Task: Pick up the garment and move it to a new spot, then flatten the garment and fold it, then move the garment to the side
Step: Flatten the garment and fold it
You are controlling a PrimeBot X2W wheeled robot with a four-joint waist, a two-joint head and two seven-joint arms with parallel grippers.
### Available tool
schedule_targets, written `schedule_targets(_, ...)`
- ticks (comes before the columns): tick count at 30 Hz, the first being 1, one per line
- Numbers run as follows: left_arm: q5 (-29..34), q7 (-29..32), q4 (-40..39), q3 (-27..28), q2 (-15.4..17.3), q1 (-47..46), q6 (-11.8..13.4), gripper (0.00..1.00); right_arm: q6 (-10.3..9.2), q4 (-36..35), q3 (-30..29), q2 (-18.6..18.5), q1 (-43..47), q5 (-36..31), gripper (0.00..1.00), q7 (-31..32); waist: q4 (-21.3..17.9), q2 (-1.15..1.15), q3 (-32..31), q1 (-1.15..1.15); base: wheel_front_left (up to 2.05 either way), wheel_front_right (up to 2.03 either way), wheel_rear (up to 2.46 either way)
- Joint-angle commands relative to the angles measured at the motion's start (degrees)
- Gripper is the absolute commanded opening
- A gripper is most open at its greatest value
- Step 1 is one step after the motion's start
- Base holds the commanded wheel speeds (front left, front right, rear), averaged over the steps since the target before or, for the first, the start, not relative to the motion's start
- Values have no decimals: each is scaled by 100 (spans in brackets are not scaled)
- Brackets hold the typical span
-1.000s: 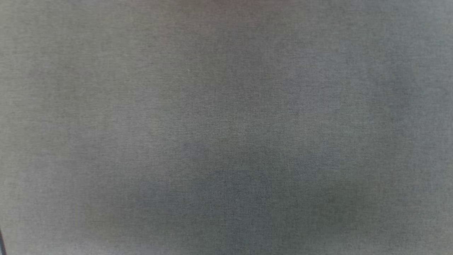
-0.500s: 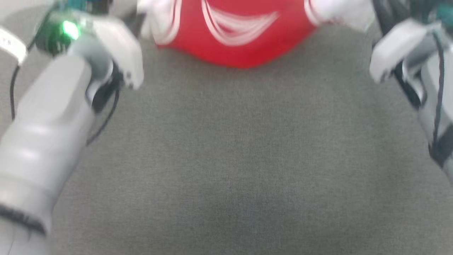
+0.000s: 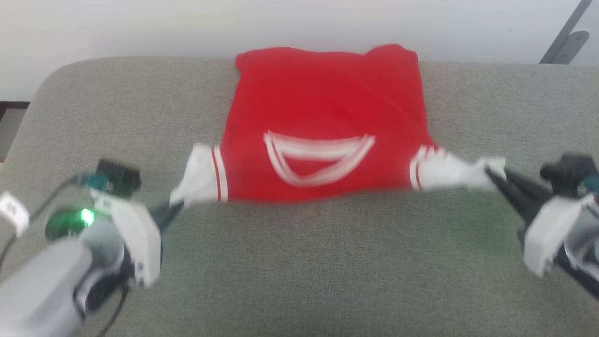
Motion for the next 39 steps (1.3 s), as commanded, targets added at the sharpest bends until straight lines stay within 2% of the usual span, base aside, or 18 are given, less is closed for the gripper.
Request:
schedule_targets(1,-47,49,-252,3,151,279,206,0,-8,-202,39,-125,236,93,0,42,-5,0,0,0,0,0,0)
schedule_targets(5,-171,160,-1015,-103,523,1005,684,0,-8,-593,55,-508,876,319,0,168,-11,0,50,0,0,0,0)
schedule_targets(11,-373,520,-1508,-292,683,1607,1216,0,-8,-971,281,-889,1479,526,0,631,-24,0,164,0,0,0,0)
schedule_targets(18,-449,879,-1527,-455,681,1789,1550,0,-8,-1141,590,-1094,1739,731,0,1101,-33,0,256,0,0,0,0)
schedule_targets(27,-430,822,-1542,-403,604,1722,1689,0,-10,-900,484,-1015,1820,951,0,1413,-47,0,309,0,0,0,0)
schedule_targets(28,-418,806,-1556,-402,601,1717,1685,0,-11,-857,418,-997,1814,936,18,1427,-50,0,307,0,0,0,0)
schedule_targets(29,-427,787,-1578,-386,589,1716,1688,0,-12,-800,323,-964,1806,942,53,1449,-53,0,304,0,0,0,0)
schedule_targets(30,-441,783,-1596,-381,583,1718,1698,0,-11,-809,268,-923,1813,956,100,1484,-52,0,301,0,0,0,0)
schedule_targets(35,-389,774,-1717,-408,568,1676,1677,0,-8,-1058,-67,-849,1720,980,100,1708,-29,0,302,0,0,0,0)
schedule_targets(39,-334,790,-1826,-434,509,1585,1659,0,-8,-1342,-550,-895,1553,1081,100,2049,23,0,356,0,0,0,0)
